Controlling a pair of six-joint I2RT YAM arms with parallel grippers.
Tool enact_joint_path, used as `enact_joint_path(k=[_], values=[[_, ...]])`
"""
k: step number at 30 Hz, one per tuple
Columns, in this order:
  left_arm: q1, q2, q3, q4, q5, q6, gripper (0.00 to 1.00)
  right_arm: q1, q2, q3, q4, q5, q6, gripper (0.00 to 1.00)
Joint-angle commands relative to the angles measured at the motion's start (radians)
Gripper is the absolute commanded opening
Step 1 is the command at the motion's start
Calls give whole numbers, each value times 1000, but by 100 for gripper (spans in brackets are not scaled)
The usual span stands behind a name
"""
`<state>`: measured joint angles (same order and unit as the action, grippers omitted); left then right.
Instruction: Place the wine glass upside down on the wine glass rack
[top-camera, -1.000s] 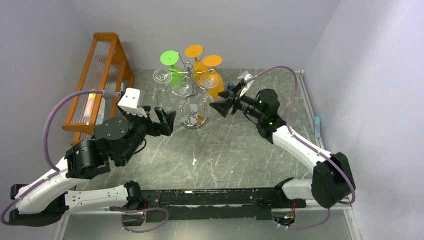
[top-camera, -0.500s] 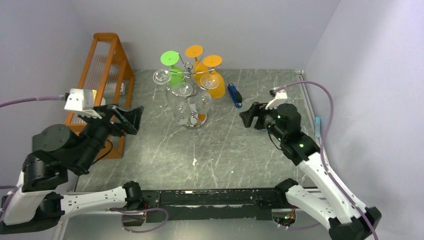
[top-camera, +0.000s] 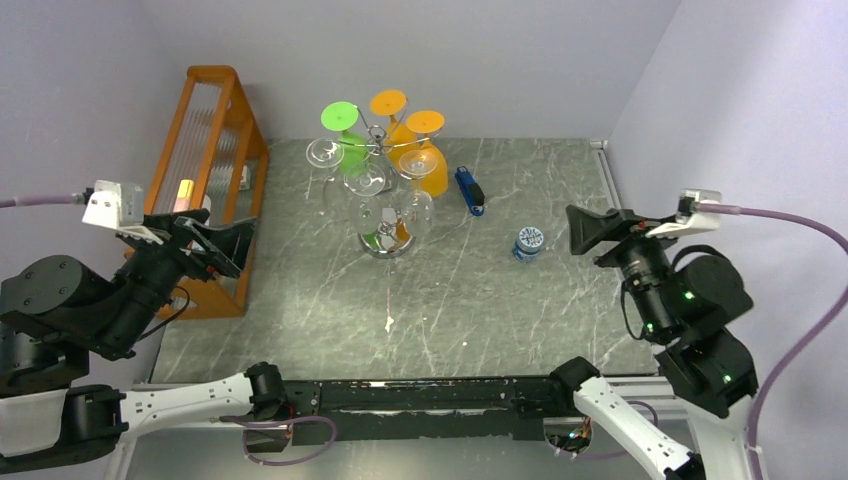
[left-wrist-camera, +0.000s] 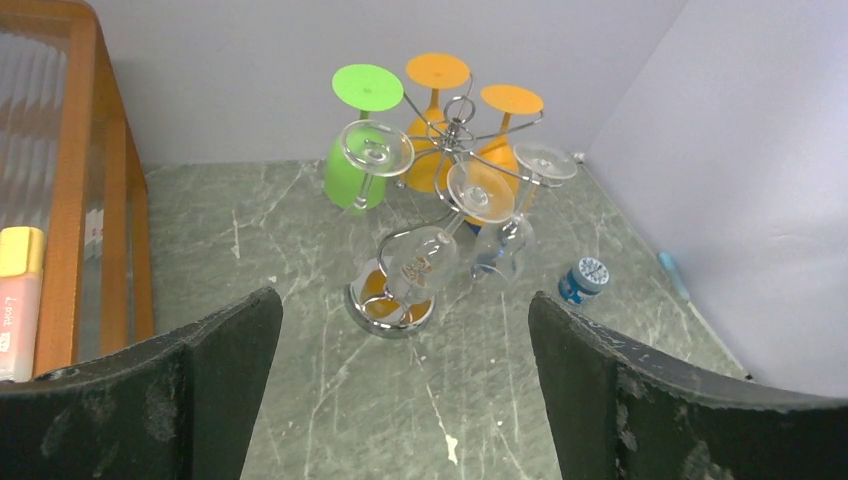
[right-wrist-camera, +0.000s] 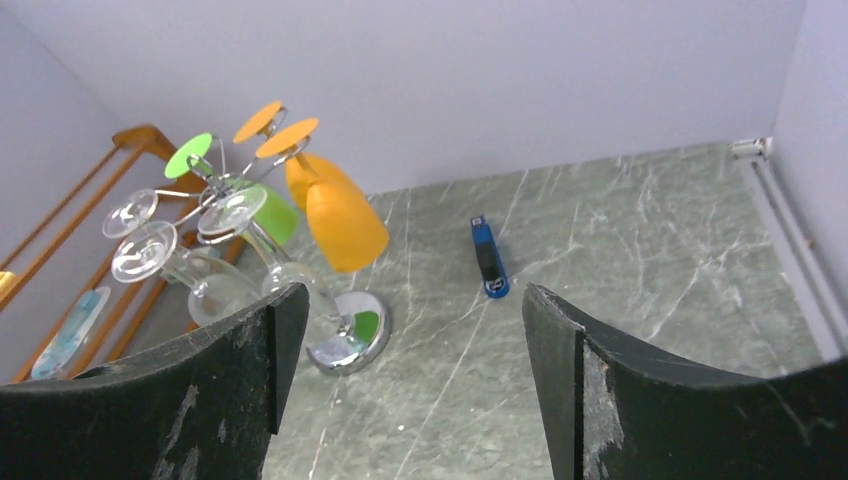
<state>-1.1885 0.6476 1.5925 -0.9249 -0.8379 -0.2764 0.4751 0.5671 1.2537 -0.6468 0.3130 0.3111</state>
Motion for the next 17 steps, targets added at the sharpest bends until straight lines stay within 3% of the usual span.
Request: enact_joint_path(k=[1, 17], values=[[-3, 42, 14, -75, 34, 27, 97, -2, -10, 61, -91, 31, -62, 83], [-3, 4, -30, -86, 6, 3, 97, -2, -9, 51, -67, 16, -70, 87]])
